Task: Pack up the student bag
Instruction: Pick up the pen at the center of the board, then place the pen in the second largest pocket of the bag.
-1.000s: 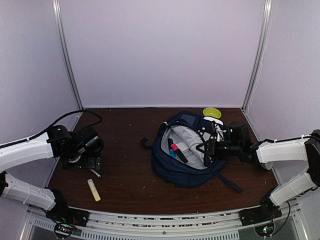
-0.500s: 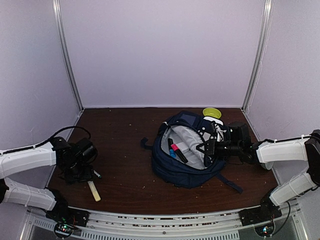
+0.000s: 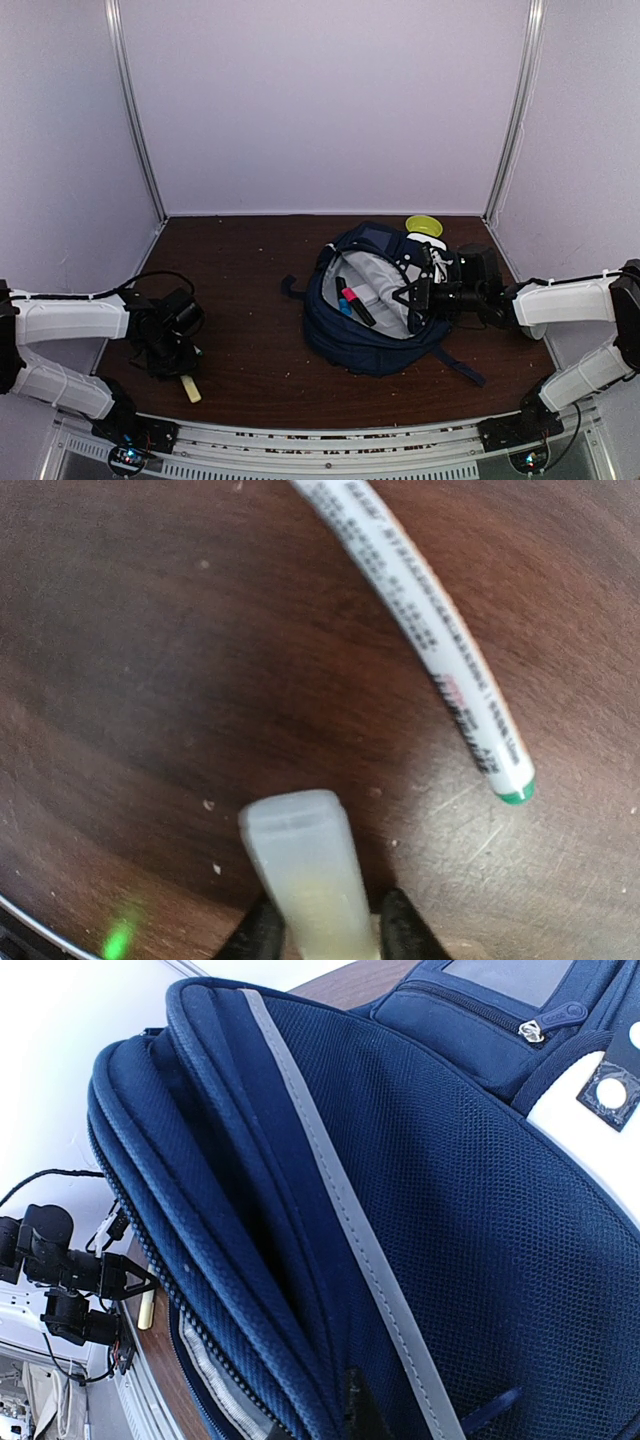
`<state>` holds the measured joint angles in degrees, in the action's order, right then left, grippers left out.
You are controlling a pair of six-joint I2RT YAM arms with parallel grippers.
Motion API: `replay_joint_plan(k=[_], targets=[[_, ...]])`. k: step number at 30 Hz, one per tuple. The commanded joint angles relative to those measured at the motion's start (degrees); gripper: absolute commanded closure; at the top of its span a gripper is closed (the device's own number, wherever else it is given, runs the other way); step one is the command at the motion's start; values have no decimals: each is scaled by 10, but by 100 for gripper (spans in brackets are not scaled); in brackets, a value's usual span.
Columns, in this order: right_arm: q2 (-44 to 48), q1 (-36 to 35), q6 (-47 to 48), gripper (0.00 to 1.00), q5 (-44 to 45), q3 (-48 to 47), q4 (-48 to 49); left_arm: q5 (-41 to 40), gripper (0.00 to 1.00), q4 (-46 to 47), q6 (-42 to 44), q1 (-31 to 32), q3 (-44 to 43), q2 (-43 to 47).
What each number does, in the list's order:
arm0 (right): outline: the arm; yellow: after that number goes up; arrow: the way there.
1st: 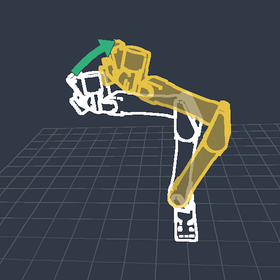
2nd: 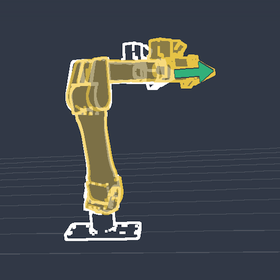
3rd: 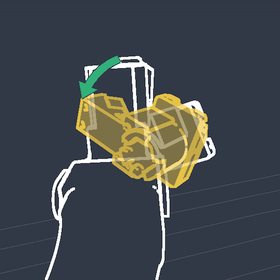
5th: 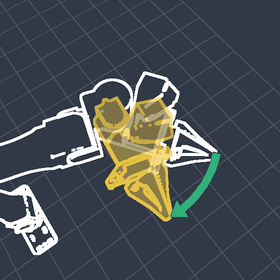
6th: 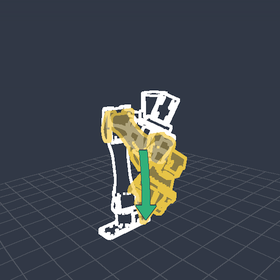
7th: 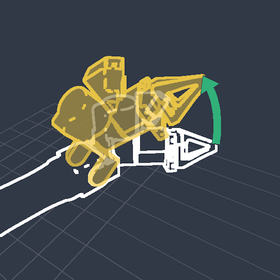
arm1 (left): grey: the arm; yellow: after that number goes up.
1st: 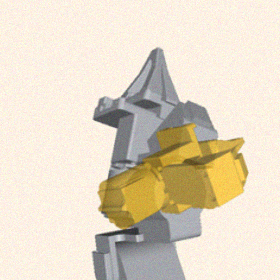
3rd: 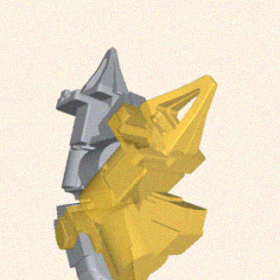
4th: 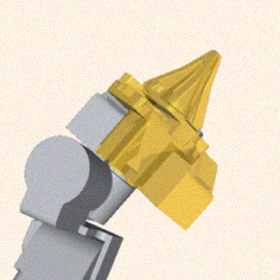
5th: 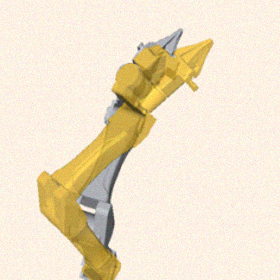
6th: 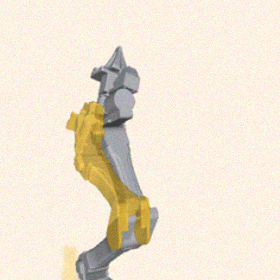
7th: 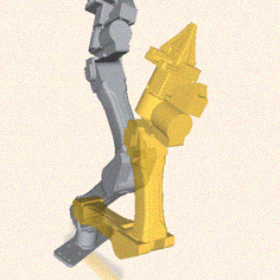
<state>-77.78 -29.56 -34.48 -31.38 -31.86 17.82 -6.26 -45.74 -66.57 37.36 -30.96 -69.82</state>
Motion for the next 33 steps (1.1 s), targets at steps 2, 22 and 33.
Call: replay_joint_plan(k=[2,22,33], targets=[[5,11,-8,100,7,10,-12,30,78,71,8,-4,23,-26],[-14,12,-7,100,-1,-6,-23,-24,100,111,155,56,-159,13],[-17,12,-7,100,-2,-7,-24,31,100,212,179,103,-356,-134]])
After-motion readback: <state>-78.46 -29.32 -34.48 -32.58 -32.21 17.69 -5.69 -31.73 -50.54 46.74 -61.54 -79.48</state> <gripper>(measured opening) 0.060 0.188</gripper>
